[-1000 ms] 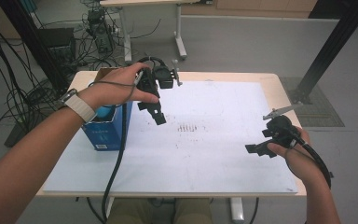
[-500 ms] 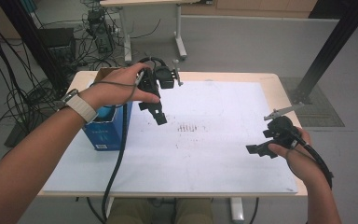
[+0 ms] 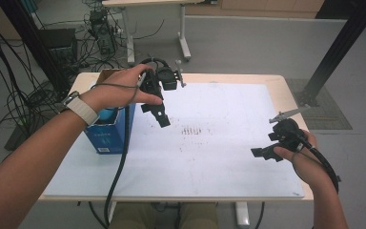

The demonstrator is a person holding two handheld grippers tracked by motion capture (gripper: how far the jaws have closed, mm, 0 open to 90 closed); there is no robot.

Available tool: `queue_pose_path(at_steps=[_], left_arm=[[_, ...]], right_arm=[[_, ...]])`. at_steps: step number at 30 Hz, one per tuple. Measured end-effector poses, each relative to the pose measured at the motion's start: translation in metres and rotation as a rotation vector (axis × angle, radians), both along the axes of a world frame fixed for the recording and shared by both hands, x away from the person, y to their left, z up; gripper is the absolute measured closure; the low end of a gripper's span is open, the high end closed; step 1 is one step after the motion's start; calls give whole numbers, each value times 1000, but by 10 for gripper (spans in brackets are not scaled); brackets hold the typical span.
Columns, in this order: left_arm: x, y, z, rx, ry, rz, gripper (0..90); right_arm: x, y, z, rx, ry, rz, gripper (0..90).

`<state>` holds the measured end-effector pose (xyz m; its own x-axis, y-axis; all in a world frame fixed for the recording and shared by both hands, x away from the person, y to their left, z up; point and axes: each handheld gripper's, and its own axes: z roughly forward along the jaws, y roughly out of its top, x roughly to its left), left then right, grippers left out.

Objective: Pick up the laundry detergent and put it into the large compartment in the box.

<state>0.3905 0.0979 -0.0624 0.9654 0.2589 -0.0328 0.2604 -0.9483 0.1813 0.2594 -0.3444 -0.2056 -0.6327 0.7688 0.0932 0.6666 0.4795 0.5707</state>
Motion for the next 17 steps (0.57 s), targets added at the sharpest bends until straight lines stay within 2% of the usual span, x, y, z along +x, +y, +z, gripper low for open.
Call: queue_pose_path(at_steps=[13,17], left_arm=[[0,-3,0,6,2,-11,73],[0,-1,-1,2,5,0,73]], right_arm=[[-3,-3,-1,3,-5,-6,77],[-3,-3,-1,5,-5,-6,76]])
